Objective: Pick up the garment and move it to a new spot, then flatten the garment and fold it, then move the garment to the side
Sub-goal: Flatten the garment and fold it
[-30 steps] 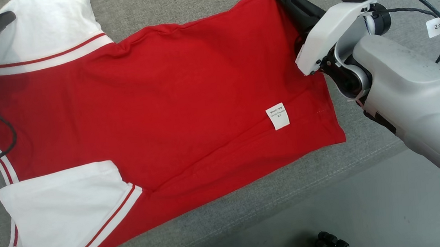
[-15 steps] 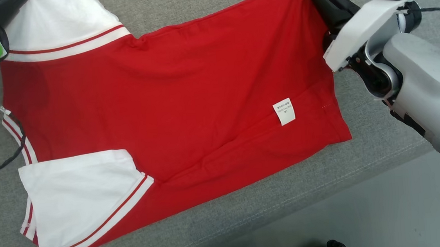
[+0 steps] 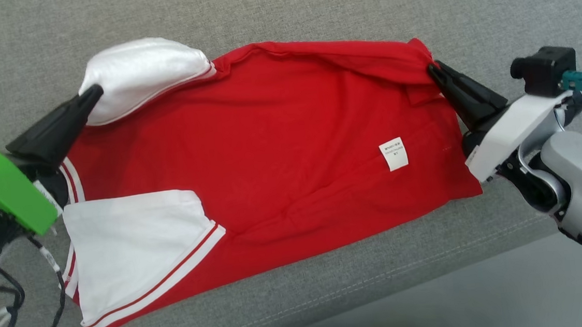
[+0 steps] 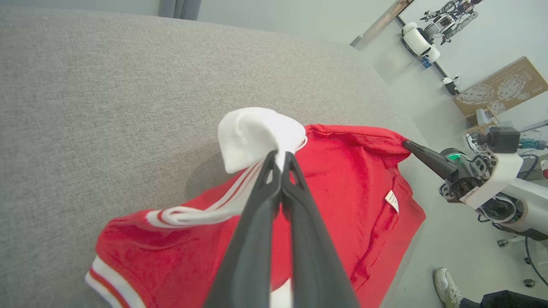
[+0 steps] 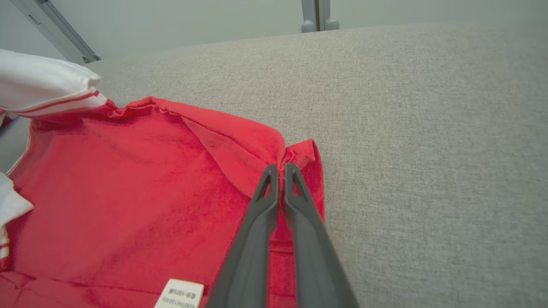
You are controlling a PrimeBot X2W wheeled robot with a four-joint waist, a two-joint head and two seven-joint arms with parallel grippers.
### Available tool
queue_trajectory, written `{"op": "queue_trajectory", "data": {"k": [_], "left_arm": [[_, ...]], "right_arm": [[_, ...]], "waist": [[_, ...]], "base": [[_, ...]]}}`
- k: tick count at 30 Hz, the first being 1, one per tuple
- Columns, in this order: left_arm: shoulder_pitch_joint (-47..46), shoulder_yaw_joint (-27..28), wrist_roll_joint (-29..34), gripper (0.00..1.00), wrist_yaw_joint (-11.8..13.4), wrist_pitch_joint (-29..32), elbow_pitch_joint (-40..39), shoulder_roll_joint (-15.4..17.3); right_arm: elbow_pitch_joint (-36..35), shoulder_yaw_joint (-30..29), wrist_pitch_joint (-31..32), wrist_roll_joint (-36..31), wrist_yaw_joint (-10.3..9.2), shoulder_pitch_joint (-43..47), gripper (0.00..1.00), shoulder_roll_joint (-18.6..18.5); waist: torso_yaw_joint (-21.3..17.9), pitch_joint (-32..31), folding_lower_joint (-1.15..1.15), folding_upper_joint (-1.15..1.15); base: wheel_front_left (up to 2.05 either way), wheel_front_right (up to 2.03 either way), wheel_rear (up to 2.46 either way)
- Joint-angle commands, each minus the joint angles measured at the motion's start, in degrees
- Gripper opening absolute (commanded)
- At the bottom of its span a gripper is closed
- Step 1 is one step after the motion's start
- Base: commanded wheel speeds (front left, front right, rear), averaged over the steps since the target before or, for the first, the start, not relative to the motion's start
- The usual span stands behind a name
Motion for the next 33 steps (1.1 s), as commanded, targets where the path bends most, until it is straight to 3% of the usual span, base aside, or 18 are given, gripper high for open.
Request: {"op": "queue_trajectory", "data": {"k": [1,5,13,26,27,28,29,30,31,33], "left_arm": [[2.2,0.63,-0.75,0.0,-0.2,-1.38,-0.94,0.47],[10.26,2.46,-1.78,0.0,-0.18,-7.05,-4.06,1.43],[20.8,2.62,-2.86,0.0,-0.19,-15.72,-7.93,0.09],[25.32,-2.14,-6.44,0.0,-0.19,-21.53,-2.01,-3.86],[25.53,-2.55,-6.84,0.02,-0.19,-21.71,-1.27,-4.0],[25.59,-2.78,-7.17,0.14,-0.19,-22.08,-0.62,-4.05],[25.71,-2.97,-7.65,0.34,-0.19,-22.15,0.26,-4.27],[25.91,-3.15,-8.09,0.77,-0.19,-22.33,1.2,-4.53],[25.94,-3.06,-8.11,1.0,-0.19,-22.83,2.09,-4.65],[26.01,-2.92,-7.67,1.0,-0.19,-24.2,3.92,-5.02]], "right_arm": [[-0.27,-0.29,-0.18,0.26,-0.01,1.54,0.0,-0.31],[-1.53,-1.61,-0.19,0.74,0.0,5.3,0.0,-1.47],[-5.1,-7.14,-0.16,1.97,0.0,11.27,0.0,-3.21],[-9.42,-6.02,-0.16,4.36,0.0,18.3,0.0,-5.22],[-9.47,-6.53,-0.16,4.69,0.0,18.82,0.0,-5.03],[-9.54,-6.68,-0.16,4.57,0.0,19.28,0.0,-4.86],[-9.58,-7.1,-0.16,4.68,0.0,19.6,0.15,-4.53],[-9.49,-7.51,-0.16,4.89,0.0,20.04,1.0,-4.3],[-9.74,-7.79,-0.16,5.05,0.0,20.48,1.0,-4.11],[-10.57,-9.09,-0.16,5.81,0.0,21.79,1.0,-3.63]], "waist": [[0.57,-0.59,0.0,0.0],[1.16,-1.5,0.0,0.0],[3.46,-2.53,0.0,0.0],[4.63,-3.88,0.0,0.0],[4.61,-3.94,0.0,0.0],[4.58,-4.02,0.0,0.0],[4.52,-4.11,0.0,0.0],[4.49,-4.33,0.0,0.0],[4.51,-4.57,0.0,0.0],[4.69,-5.22,0.0,0.0]], "base": [[0.0,0.0,0.0],[0.0,0.0,0.0],[0.0,0.0,0.0],[0.0,0.0,0.0],[0.0,0.0,0.0],[0.0,0.0,0.0],[0.0,0.0,0.0],[0.0,0.0,0.0],[0.0,0.0,0.0],[0.0,0.0,0.0]]}}
